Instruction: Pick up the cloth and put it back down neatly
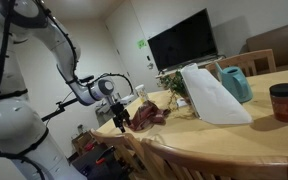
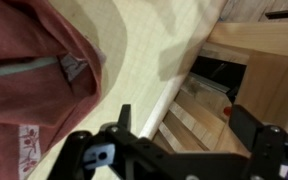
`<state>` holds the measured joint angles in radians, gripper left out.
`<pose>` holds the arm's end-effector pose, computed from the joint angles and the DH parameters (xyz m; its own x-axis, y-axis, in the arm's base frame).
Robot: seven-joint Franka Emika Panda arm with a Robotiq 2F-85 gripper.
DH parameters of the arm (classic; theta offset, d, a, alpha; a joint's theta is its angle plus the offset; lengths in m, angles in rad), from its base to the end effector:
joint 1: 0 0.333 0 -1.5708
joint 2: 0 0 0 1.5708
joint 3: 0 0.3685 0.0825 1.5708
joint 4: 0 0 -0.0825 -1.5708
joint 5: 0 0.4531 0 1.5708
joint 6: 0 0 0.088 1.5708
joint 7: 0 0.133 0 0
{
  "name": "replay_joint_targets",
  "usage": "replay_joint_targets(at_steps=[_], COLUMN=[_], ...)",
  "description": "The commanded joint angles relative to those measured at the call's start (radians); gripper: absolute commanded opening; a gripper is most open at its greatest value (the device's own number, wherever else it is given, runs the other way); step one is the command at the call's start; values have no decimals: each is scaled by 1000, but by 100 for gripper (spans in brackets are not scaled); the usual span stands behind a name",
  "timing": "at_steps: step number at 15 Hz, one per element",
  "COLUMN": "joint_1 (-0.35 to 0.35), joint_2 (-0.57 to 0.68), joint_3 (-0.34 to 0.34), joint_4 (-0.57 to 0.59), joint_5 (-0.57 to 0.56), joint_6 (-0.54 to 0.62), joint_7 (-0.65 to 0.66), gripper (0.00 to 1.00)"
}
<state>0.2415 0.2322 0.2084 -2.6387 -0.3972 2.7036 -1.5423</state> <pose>0.3796 0.2023 0.1146 -0.7147 0.6963 -0.0659 0.6962 0.6993 -0.1622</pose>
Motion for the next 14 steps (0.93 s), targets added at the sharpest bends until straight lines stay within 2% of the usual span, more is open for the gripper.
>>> replay_joint_targets(at_steps=[1, 8, 14], joint_1=[5, 20, 11], joint_2=[58, 136, 186], joint_3=[-32, -42, -38], joint_4=[51, 139, 183], joint_5=[-111, -211, -230], joint_6=[42, 35, 14], joint_7=[67, 138, 145], gripper=[100, 100, 100])
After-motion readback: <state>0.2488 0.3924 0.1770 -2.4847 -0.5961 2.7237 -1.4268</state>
